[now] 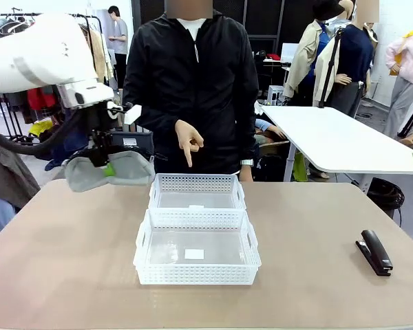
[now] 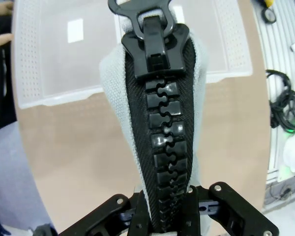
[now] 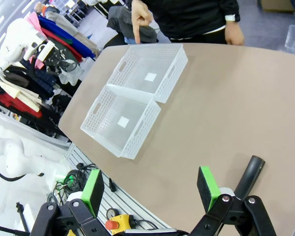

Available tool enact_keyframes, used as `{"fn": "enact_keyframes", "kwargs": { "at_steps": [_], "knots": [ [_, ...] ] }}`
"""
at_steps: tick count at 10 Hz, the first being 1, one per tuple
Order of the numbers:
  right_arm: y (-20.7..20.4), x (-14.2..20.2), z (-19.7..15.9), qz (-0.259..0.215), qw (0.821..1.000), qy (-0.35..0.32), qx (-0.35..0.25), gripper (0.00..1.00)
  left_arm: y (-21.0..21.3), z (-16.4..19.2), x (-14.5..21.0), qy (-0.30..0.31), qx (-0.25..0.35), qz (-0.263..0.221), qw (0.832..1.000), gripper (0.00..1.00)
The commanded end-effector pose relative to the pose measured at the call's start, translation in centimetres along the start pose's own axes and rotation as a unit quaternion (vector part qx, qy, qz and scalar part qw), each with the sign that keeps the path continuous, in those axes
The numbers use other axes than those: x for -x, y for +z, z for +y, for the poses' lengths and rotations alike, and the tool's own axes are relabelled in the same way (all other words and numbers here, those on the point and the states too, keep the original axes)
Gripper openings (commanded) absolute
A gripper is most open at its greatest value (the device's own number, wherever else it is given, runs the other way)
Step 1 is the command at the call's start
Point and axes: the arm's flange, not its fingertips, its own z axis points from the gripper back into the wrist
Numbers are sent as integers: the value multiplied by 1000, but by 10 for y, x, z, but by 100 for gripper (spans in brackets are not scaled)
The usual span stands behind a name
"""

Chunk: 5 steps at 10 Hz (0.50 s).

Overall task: Distribute items into two baskets.
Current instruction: Place the picked Pencil pouch into the Organizing basket as instructed by the person.

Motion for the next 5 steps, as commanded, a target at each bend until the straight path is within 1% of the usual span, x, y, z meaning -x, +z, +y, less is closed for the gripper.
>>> {"fn": "enact_keyframes", "kwargs": {
  "at_steps": [1,3,5],
  "knots": [
    [0,-2,1,-7,1000,5,-8,100,5,20,-17,4,11,-3,1000,0],
    [0,-2,1,-7,1000,5,-8,100,-2,36,-32,5,13,-9,1000,0],
    [0,-2,1,-7,1000,5,-8,100,-12,47,-55,13,0,-1,1000,0]
  ]
}}
